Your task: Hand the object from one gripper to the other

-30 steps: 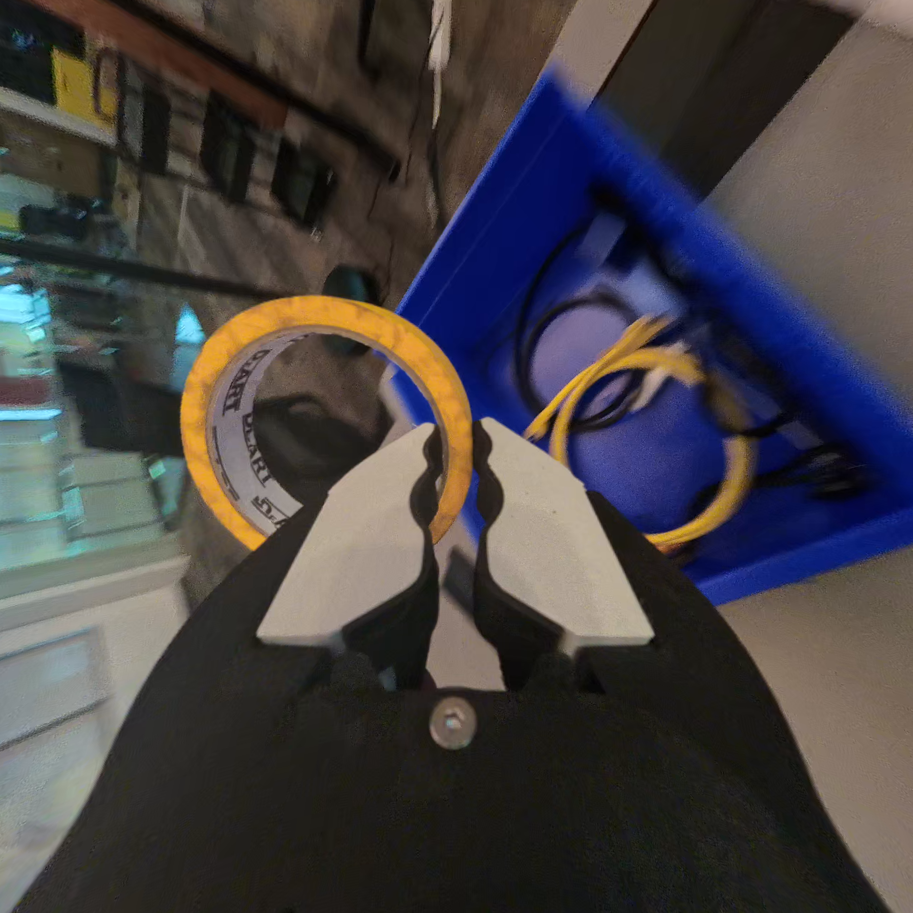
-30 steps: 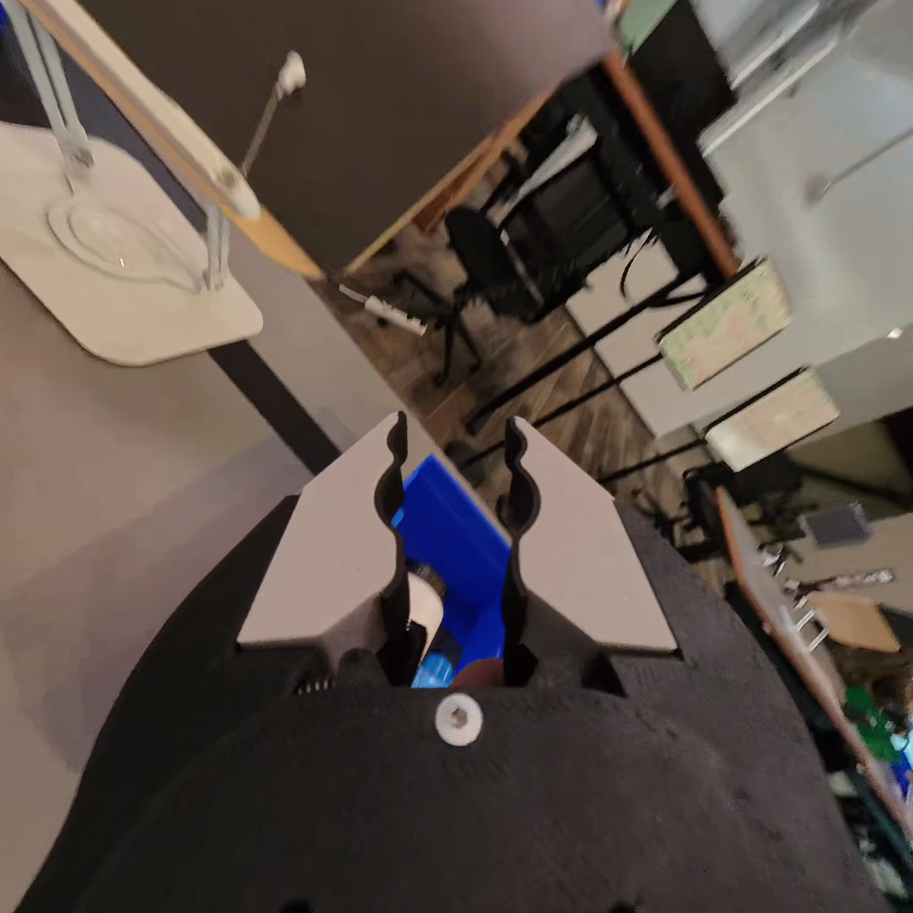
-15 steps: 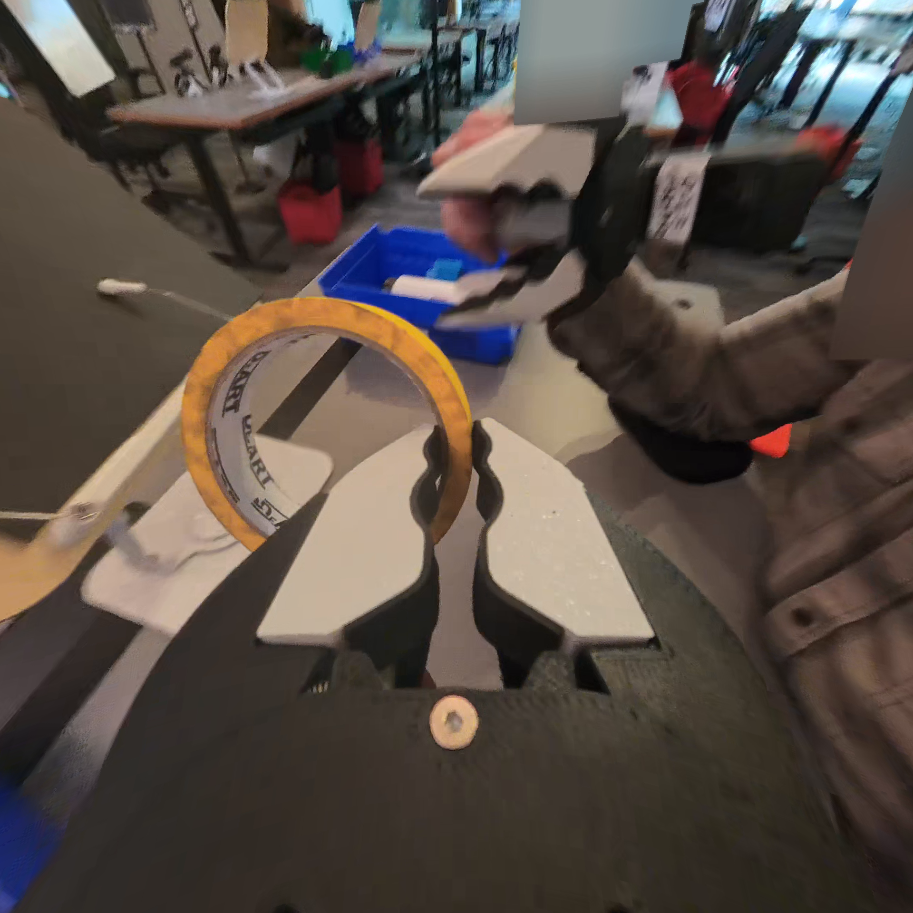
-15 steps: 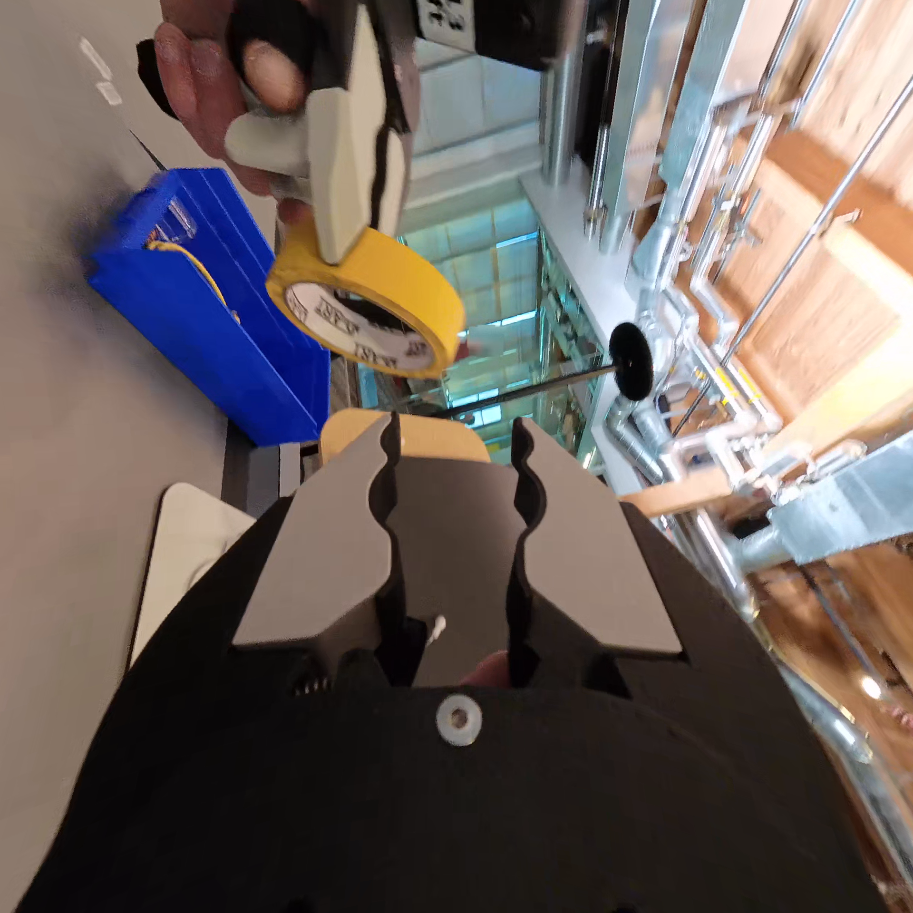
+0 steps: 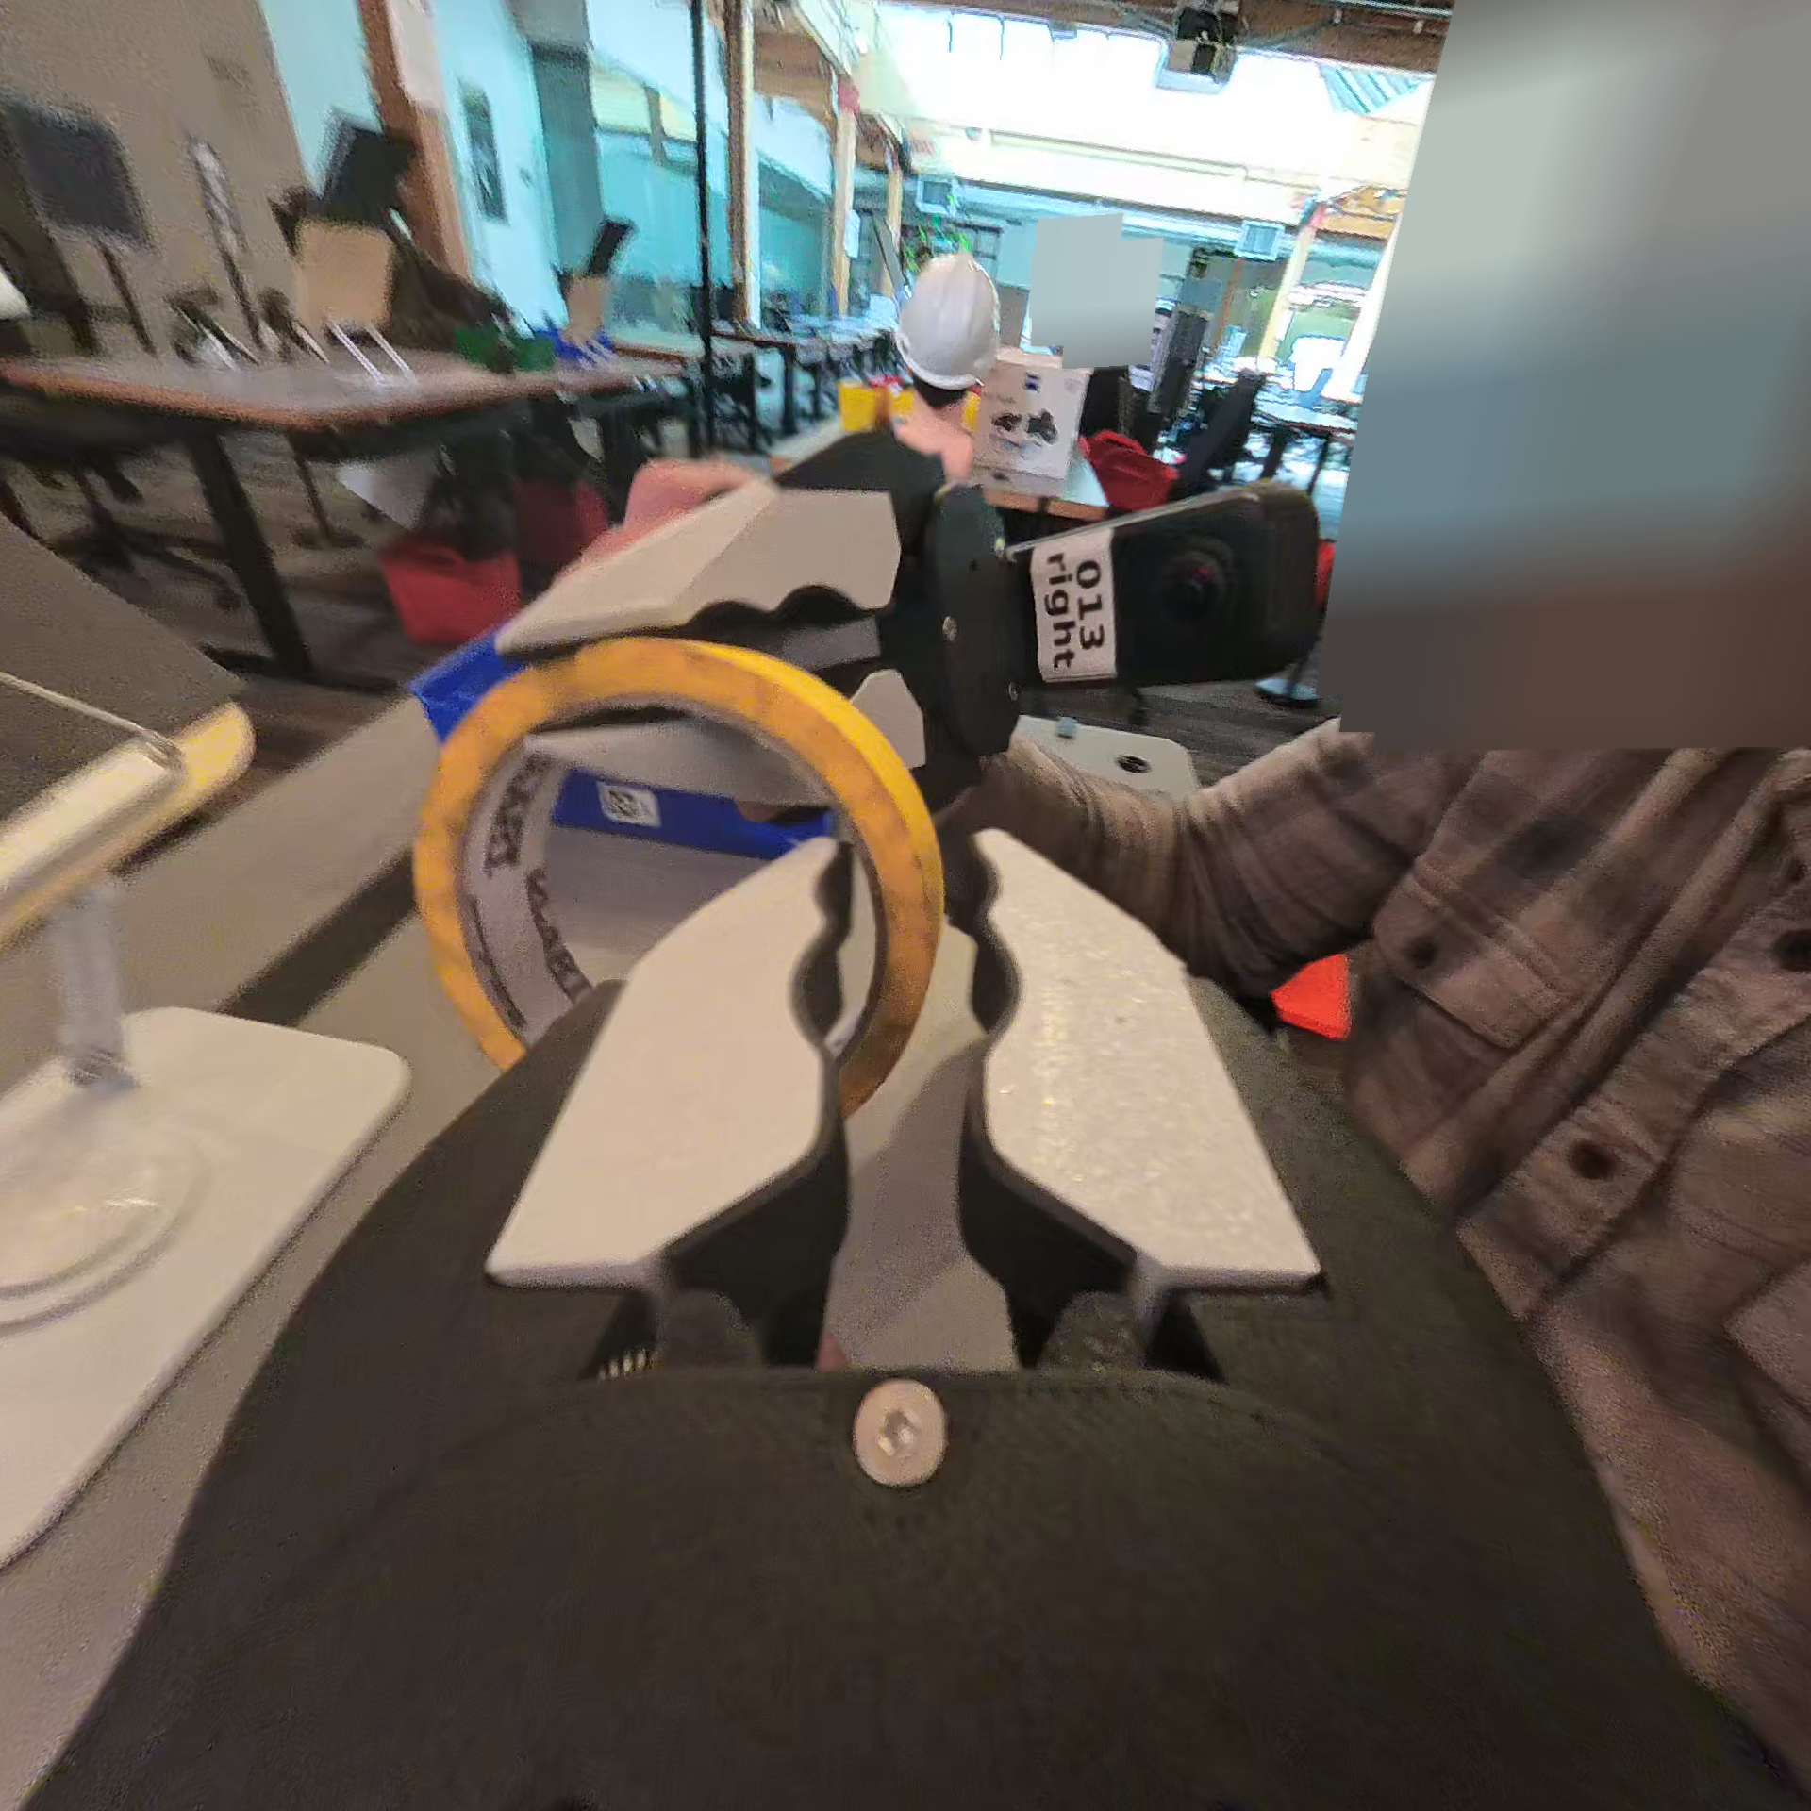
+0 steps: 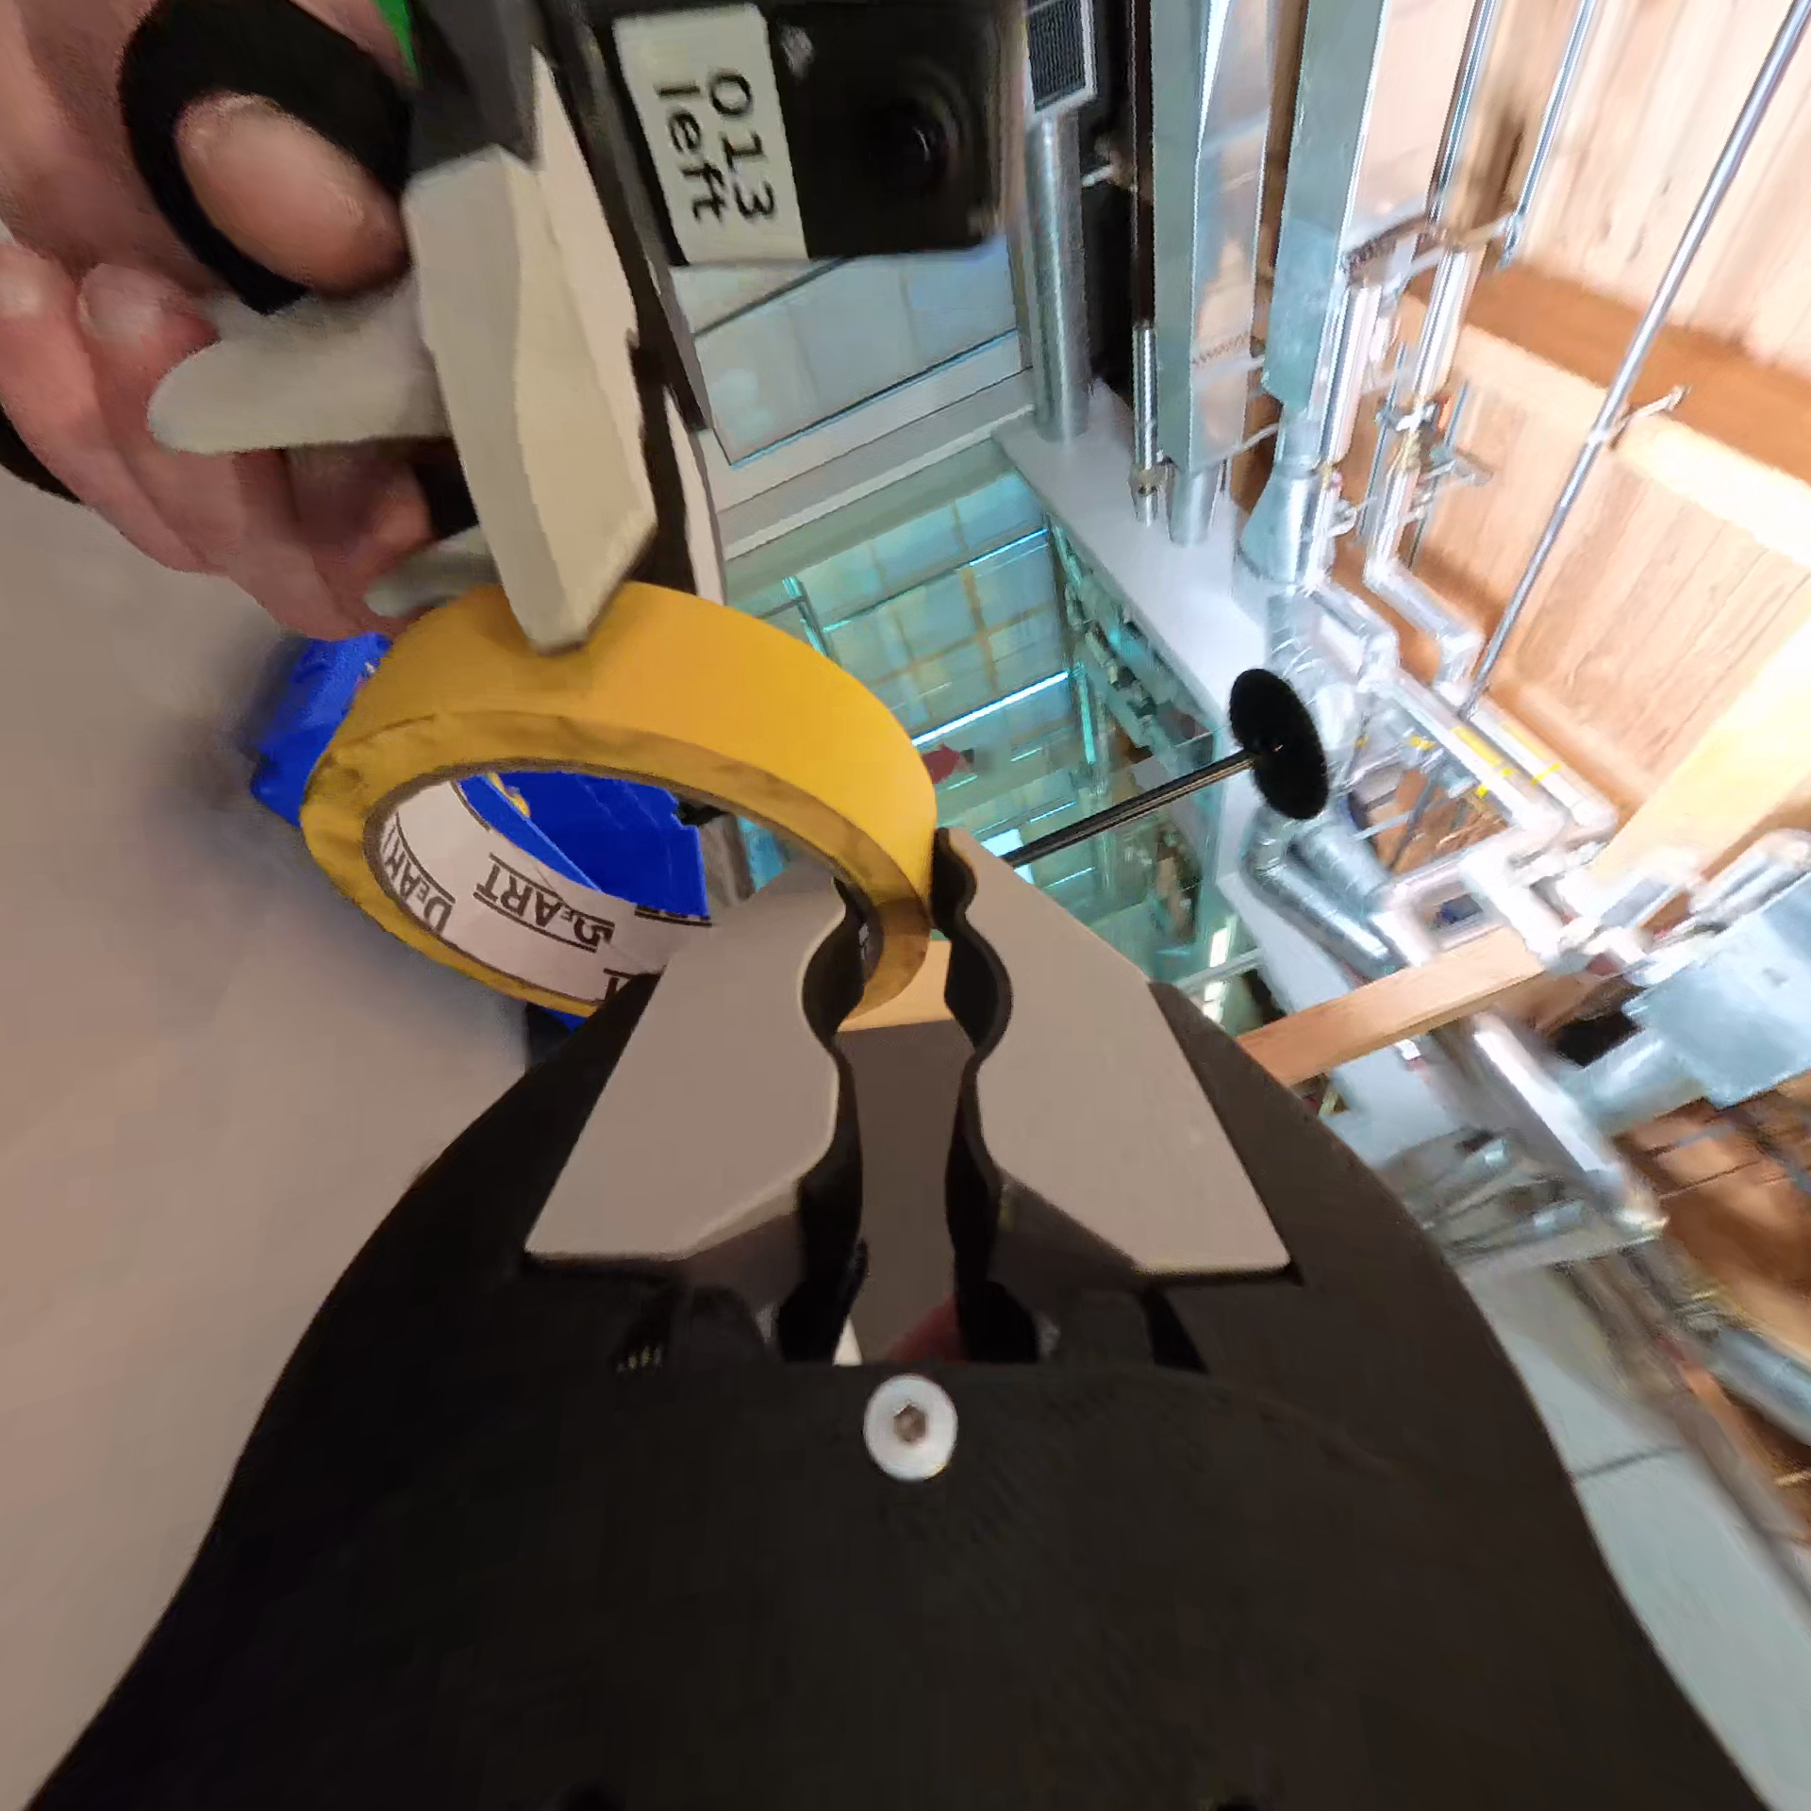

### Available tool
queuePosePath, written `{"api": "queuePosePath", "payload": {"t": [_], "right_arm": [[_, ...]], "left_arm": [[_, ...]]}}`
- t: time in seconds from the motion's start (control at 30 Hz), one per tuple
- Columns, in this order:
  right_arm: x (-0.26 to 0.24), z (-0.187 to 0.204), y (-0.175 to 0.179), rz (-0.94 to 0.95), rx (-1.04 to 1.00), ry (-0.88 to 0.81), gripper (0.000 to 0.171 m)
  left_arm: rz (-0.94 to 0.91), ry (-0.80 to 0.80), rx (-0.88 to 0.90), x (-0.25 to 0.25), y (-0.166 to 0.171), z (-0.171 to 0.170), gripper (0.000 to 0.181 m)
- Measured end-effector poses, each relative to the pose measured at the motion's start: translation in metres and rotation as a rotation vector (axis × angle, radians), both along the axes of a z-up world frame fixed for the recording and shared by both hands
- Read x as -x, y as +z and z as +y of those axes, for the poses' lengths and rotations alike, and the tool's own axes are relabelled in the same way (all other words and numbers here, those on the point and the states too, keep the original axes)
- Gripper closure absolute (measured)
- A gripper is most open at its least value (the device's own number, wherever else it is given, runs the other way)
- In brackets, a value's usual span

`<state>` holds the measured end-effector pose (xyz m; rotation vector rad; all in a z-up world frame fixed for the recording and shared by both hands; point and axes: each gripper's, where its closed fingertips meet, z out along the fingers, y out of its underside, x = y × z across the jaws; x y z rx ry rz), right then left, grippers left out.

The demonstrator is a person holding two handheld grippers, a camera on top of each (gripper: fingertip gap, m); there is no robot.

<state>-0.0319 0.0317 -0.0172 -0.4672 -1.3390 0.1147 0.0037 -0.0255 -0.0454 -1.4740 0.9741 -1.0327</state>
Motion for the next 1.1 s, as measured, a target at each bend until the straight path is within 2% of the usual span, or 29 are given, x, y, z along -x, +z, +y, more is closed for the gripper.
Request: {"api": "queuePosePath", "payload": {"t": [0.07,0.27,0.4,0.5,0.57,0.67,0.77,0.83,1.0,1.03,1.1], "right_arm": [[-0.002,0.008,0.004,0.043,0.137,0.021,0.164],[-0.011,0.048,0.021,0.337,0.722,0.117,0.164],[-0.014,0.053,0.025,0.515,1.171,0.398,0.164],[-0.015,0.057,0.022,0.603,1.408,0.588,0.164],[-0.019,0.056,0.025,0.654,1.467,0.721,0.164],[-0.014,0.05,0.02,0.643,1.49,0.784,0.164],[-0.004,0.041,0.014,0.595,1.527,0.816,0.164],[0.0,0.036,0.012,0.58,1.541,0.844,0.164],[0.004,0.031,0.01,0.543,1.549,0.869,0.162],[0.006,0.031,0.01,0.531,1.529,0.852,0.157],[0.007,0.027,0.009,0.466,1.501,0.858,0.128]], "left_arm": [[0.039,0.055,-0.117,0.004,0.008,0.001,0.137],[0.379,0.454,-0.558,0.029,0.011,0.028,0.121],[0.479,0.719,-0.711,0.042,0.007,0.049,0.115],[0.49,0.868,-0.83,0.047,0.015,0.06,0.114],[0.481,0.909,-0.902,0.043,0.024,0.062,0.117],[0.423,0.9,-0.908,0.032,0.03,0.063,0.124],[0.403,0.872,-0.922,0.028,0.033,0.066,0.132],[0.377,0.842,-0.943,0.024,0.036,0.064,0.149],[0.44,0.791,-0.997,0.021,0.037,0.059,0.151],[0.455,0.771,-0.992,0.022,0.038,0.058,0.152],[0.511,0.699,-0.935,0.025,0.038,0.059,0.152]]}}
